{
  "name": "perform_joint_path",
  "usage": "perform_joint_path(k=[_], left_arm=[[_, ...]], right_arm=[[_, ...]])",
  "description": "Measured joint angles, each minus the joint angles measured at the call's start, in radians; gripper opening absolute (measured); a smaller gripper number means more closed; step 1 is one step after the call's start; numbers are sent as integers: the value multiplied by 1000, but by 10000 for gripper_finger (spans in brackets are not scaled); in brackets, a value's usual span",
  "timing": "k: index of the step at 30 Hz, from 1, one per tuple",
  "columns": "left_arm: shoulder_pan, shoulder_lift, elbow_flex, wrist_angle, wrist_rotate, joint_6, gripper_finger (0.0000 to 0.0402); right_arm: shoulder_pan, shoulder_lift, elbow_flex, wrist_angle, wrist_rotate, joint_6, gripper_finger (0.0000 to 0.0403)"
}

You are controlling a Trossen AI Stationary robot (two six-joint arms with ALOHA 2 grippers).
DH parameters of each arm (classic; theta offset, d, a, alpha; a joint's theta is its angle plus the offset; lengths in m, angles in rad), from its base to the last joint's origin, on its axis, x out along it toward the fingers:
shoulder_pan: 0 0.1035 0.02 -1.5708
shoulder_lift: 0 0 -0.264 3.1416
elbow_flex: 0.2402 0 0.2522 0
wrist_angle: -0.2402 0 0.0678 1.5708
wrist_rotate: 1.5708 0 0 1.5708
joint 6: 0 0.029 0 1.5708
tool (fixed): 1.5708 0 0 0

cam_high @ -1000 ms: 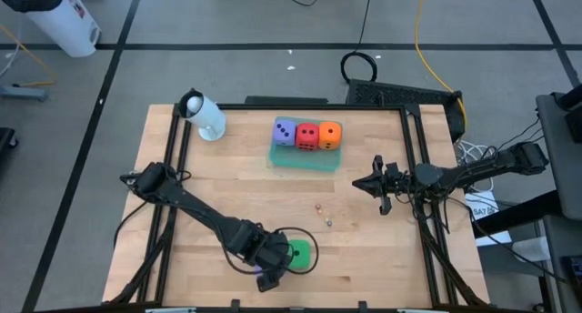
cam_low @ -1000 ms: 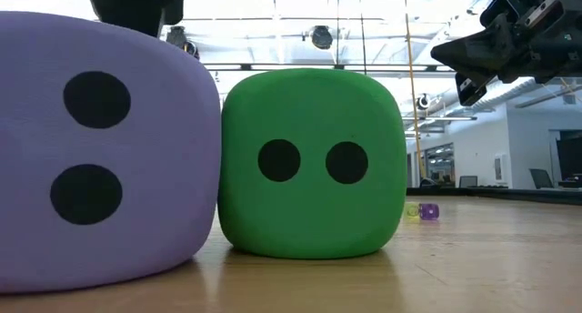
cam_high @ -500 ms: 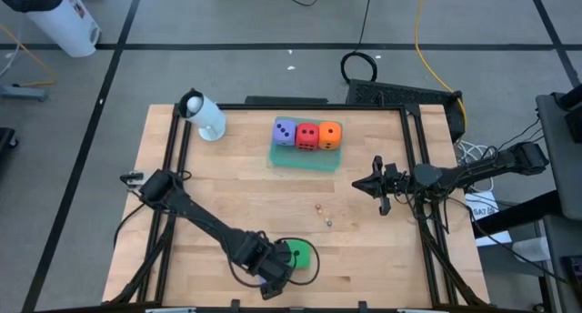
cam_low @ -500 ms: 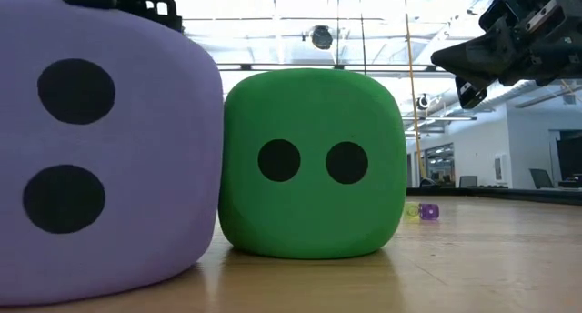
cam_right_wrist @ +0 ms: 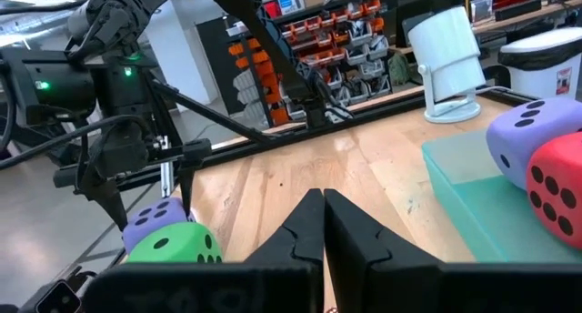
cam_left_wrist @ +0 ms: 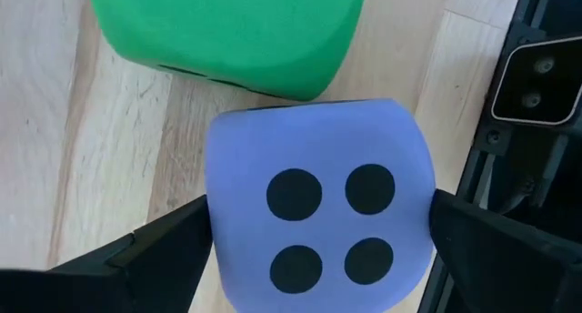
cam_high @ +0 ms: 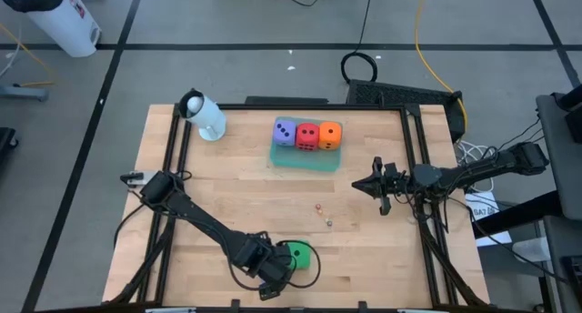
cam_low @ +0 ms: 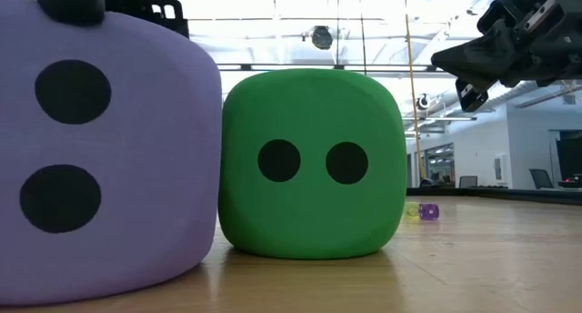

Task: Pick & Place Dice
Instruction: Put the large purple die into the green bin

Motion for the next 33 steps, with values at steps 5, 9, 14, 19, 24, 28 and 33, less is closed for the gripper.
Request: perform_joint_path(k=[5,9,14,19,24,28,33], left_arm=[[20,15,0,0,70,39,397],[28,15,-1,2,73,57,397],[28,24,-3,3,77,58,397],[19,32,-3,-3,52,69,397],[17,33,-3,-10,30,69,397],[16,33,-3,-20,11,69,397],[20,37,-10,-18,4,72,397]], right_arm=[[0,0,0,-11,0,0,0],[0,0,0,-13,0,0,0],[0,0,0,-13,0,-4,0],[0,0,0,-13,0,-7,0],[0,0,0,-13,0,-7,0],[0,0,0,-13,0,-1,0],[0,0,0,-13,0,0,0]])
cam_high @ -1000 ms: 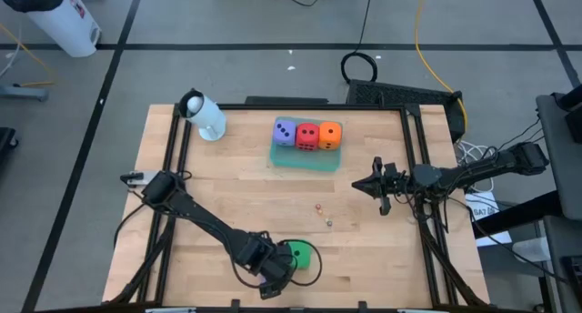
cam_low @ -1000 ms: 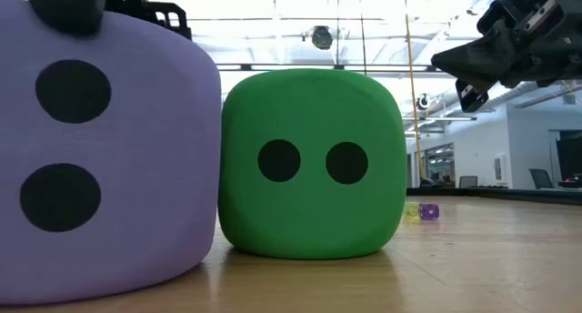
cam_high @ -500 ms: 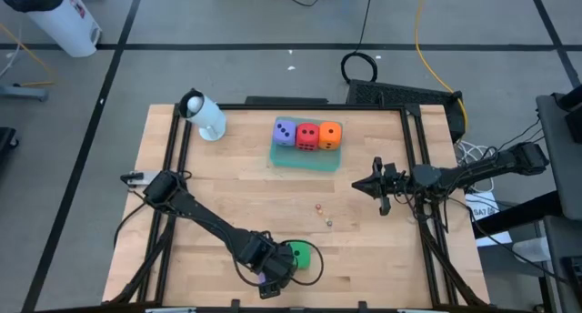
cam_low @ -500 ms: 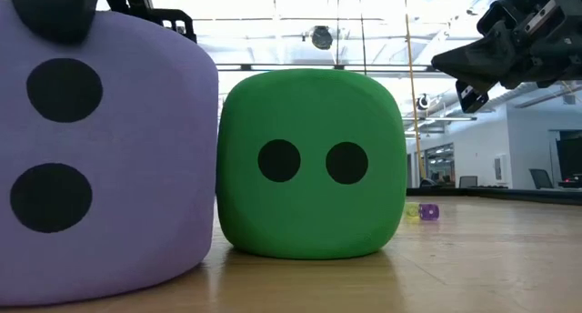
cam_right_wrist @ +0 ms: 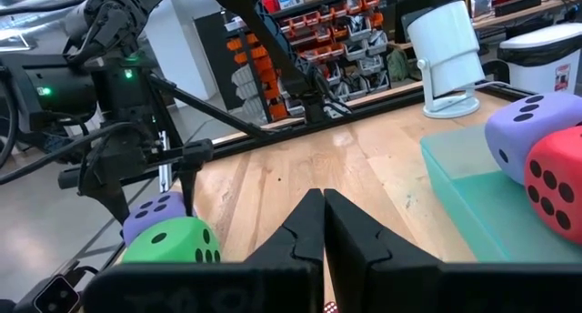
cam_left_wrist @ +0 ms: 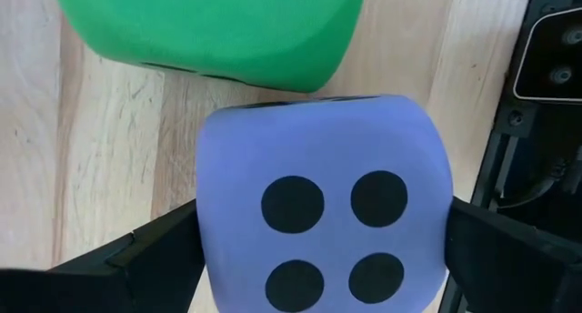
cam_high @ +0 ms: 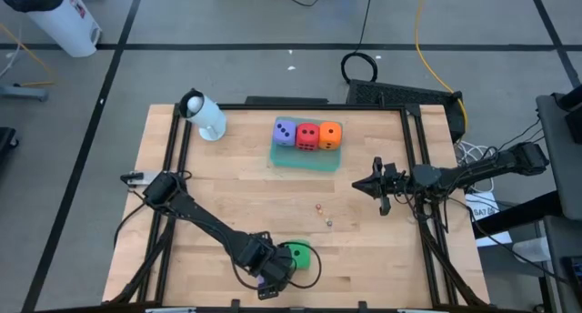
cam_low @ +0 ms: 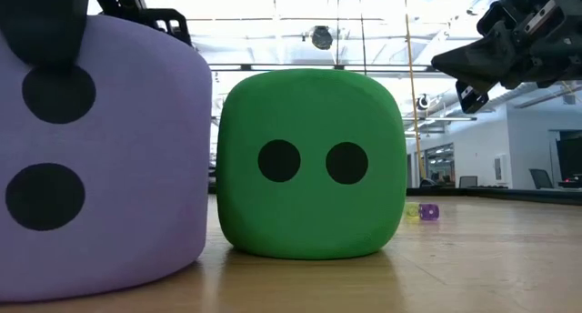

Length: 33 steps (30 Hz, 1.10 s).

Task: Pick & Place Dice
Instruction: Put the large purple die into the green bin

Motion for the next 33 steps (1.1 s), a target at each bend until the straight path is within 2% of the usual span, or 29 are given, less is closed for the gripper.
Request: perform_joint_path(k=[7,14,17,22,28,33], left_arm=[[0,1,-4,-28,-88,67,397],[16,0,-12,-184,-220,133,397],[31,-28,-16,-193,-253,182,397],[69,-80,-26,-226,-376,254,397],[131,-171,-21,-327,-478,302,397],[210,-268,-18,-331,-638,452,397]], right_arm=[[0,0,0,0,0,-2,0],[0,0,0,0,1,-24,0],[0,0,0,0,1,-25,0],[0,1,-1,0,1,-15,0],[0,1,-1,-6,1,-9,0],[0,2,-1,-15,3,-3,0]])
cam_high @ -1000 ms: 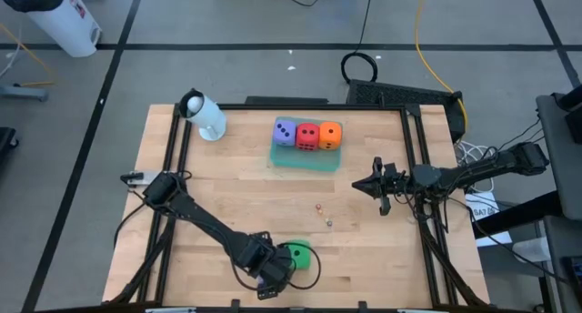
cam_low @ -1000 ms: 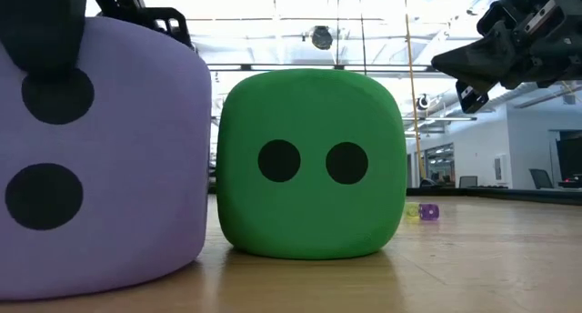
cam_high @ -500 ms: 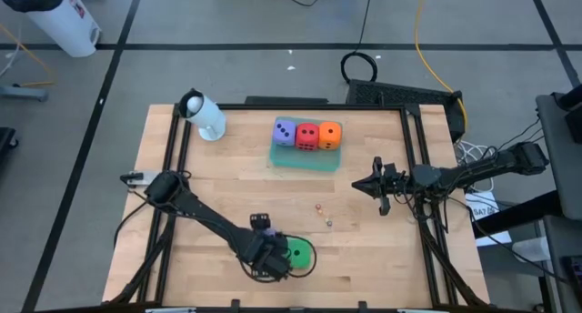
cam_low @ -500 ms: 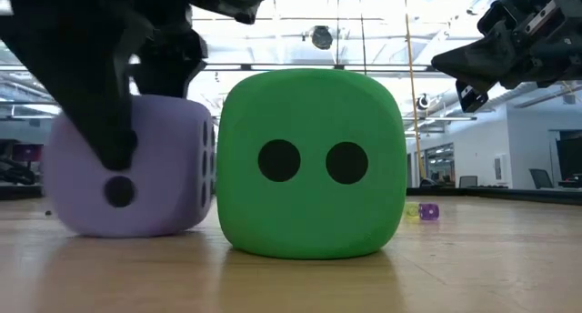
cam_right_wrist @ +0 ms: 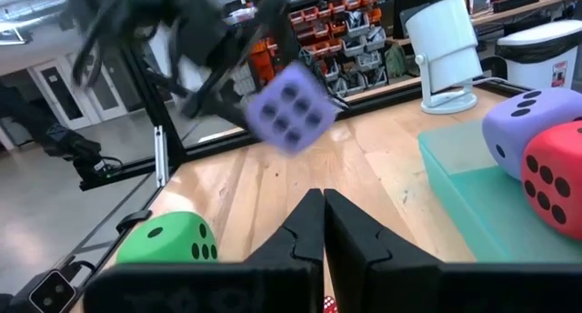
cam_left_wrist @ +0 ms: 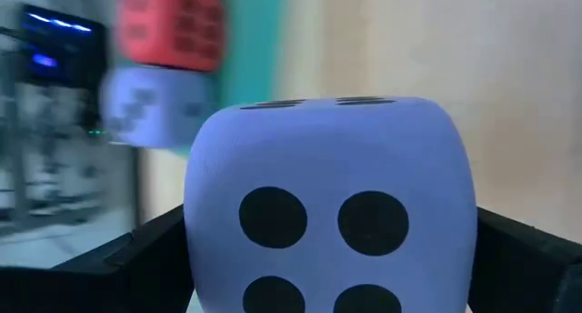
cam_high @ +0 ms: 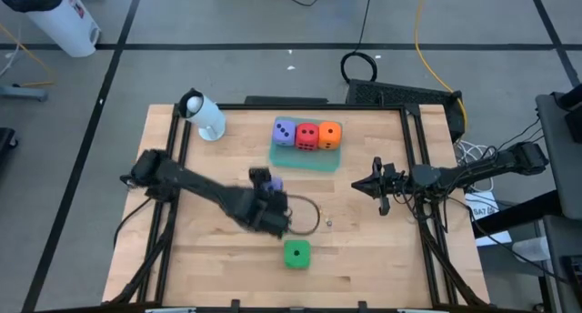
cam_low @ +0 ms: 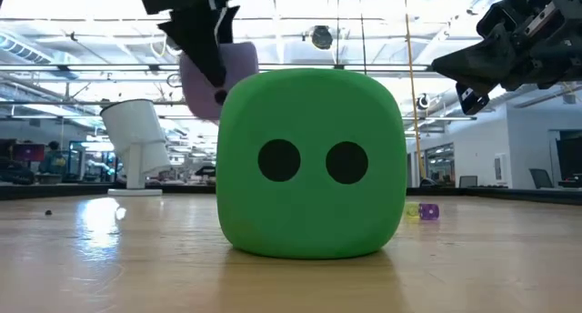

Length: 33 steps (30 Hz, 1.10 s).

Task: Pick & Place Dice
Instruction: Put the large purple die into the green bin

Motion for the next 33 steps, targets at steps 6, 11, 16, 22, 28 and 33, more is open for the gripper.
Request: perform_joint_path(k=[6,11,16,22,28,33], left_arm=[[187,-87,1,118,-24,310,397],[371,-75,2,293,150,577,397],[488,-37,2,345,290,713,397],[564,-4,2,348,367,803,397],[585,31,2,374,416,811,397],[579,79,8,372,415,830,397]], right_arm=[[0,0,0,-4,0,-15,0],[0,7,0,-33,1,-41,0],[0,26,0,-34,2,-60,0],[0,37,0,-23,5,-61,0],[0,37,0,-21,15,-94,0],[0,41,0,3,58,-108,0]])
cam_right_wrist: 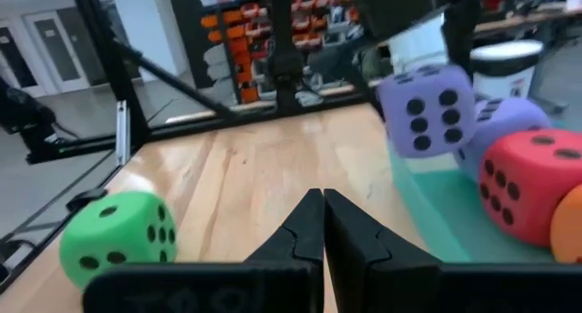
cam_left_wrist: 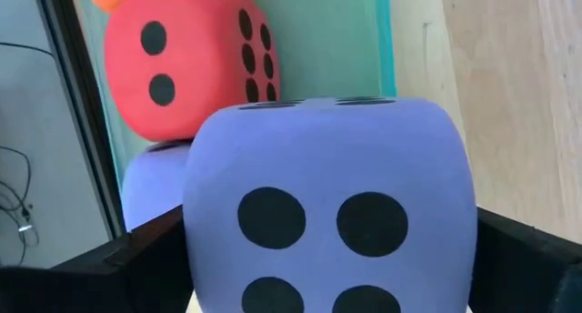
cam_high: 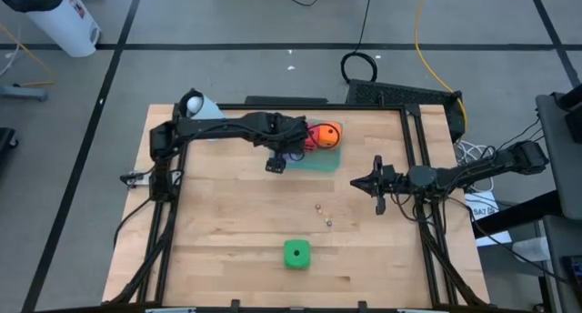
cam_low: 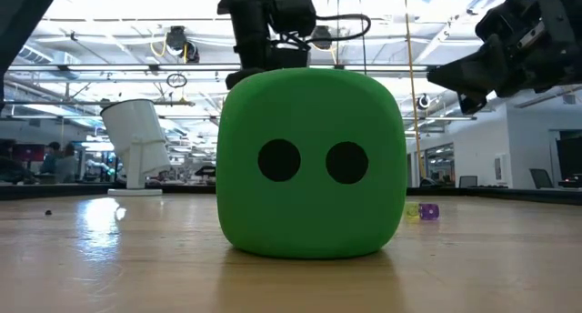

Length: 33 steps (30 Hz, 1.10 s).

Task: Pick & Place Dice
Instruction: Put the large purple die into the green bin

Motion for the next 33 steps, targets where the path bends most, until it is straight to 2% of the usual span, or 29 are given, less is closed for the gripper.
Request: perform_joint_path(k=[10,26,33], left_arm=[[25,21,-2,-10,54,-19,397],[112,38,-10,-34,68,53,397],[100,46,-8,-22,77,62,397]], right_arm=[[-1,-1,0,53,0,-121,0],[-1,-1,0,50,-1,-131,0],[-14,3,0,51,101,-136,0]])
